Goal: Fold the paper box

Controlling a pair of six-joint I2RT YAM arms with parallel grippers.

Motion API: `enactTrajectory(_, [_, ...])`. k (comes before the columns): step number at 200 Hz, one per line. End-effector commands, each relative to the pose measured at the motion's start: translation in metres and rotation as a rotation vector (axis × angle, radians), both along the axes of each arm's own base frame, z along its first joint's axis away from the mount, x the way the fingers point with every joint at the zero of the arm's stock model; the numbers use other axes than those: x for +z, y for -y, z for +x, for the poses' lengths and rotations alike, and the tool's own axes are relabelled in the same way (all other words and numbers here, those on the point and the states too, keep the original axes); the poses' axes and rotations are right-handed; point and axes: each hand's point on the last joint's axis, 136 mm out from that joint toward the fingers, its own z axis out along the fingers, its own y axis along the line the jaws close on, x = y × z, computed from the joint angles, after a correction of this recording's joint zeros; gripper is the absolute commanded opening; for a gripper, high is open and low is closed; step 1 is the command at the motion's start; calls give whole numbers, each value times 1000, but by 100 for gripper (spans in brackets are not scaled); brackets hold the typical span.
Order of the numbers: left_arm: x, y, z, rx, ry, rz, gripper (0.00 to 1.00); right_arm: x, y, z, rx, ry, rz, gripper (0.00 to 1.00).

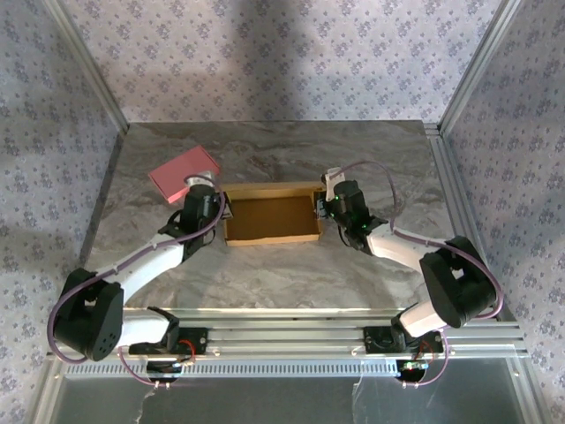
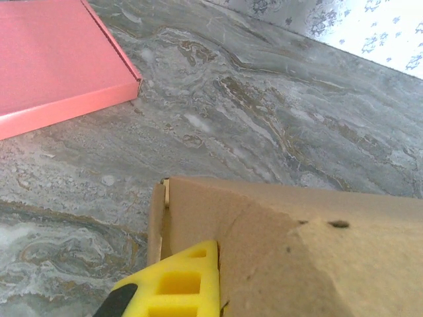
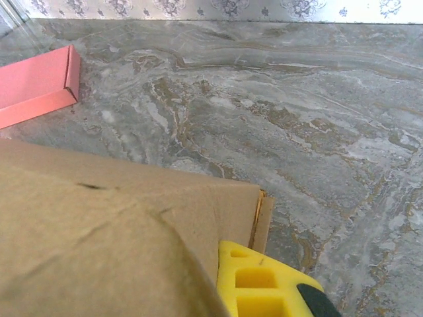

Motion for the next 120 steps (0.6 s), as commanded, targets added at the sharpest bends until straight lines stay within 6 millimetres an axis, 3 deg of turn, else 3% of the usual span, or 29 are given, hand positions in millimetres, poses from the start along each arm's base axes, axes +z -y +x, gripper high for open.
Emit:
enactTrajectory(1, [-16, -7, -14, 40, -31, -51, 2, -7, 7, -6, -38, -7, 23, 0])
enactTrajectory(41, [-30, -14, -26, 61, -47, -54, 2, -19, 5, -16, -25, -26, 9, 0])
enactTrajectory(91, [-46, -17, -37, 77, -54, -31, 3, -31, 10, -27, -28, -45, -15, 7])
enactTrajectory(120, [-48, -23, -40, 80, -40, 5, 2, -26, 11, -27, -30, -46, -22, 19])
